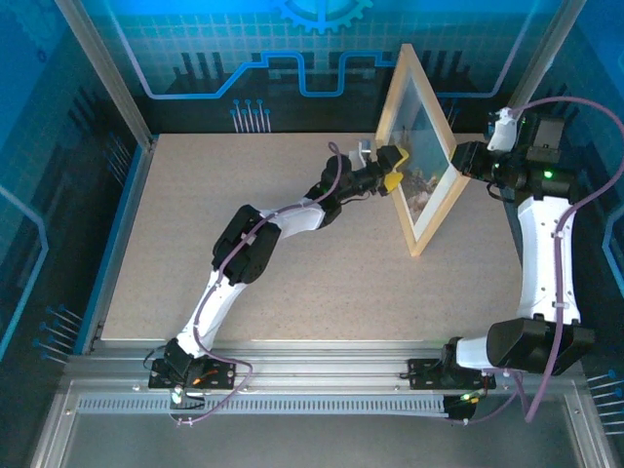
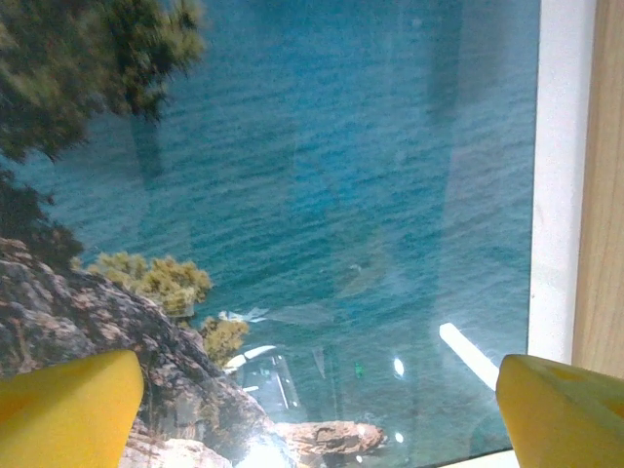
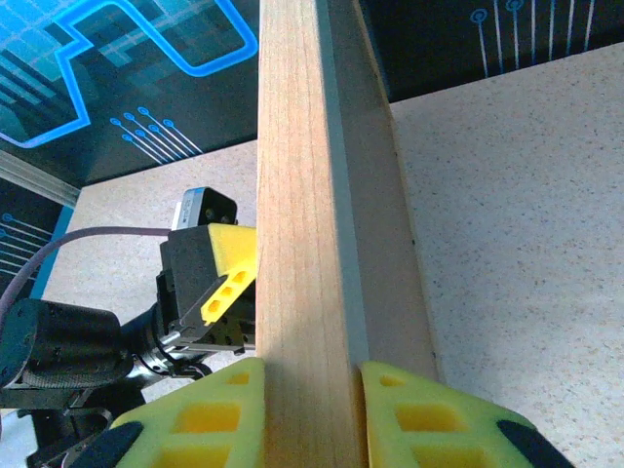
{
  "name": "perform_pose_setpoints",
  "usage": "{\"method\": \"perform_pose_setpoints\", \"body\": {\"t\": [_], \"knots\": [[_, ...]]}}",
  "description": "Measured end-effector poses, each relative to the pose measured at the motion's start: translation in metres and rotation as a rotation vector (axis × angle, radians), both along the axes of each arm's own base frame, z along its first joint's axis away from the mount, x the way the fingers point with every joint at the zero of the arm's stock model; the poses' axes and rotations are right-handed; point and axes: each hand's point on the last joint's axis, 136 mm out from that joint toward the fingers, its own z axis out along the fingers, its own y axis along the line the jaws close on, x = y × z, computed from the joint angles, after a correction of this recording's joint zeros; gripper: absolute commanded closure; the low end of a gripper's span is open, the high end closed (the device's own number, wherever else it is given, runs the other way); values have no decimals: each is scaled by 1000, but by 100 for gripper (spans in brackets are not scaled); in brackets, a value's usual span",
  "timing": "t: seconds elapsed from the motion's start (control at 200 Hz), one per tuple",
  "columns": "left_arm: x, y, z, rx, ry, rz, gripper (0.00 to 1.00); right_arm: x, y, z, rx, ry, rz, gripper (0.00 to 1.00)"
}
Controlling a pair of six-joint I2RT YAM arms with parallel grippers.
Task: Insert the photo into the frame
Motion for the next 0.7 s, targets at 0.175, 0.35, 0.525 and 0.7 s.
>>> {"method": "perform_pose_setpoints", "body": {"t": [0.175,0.35,0.525,0.7], "knots": [[-8,-17,-11,13,13,-40,6,0,-1,0,-15,15,12,82],[-9,-22,-21,27,31,-52,6,0,-3,0,-28,15,11,66],[-8,-23,-20,26,29,-52,6,-5,-12,-27,-74,131,-27,57],[-8,-23,-17,22,24,-56,6,-6,-16,-48,-127,212,-36,69]]}}
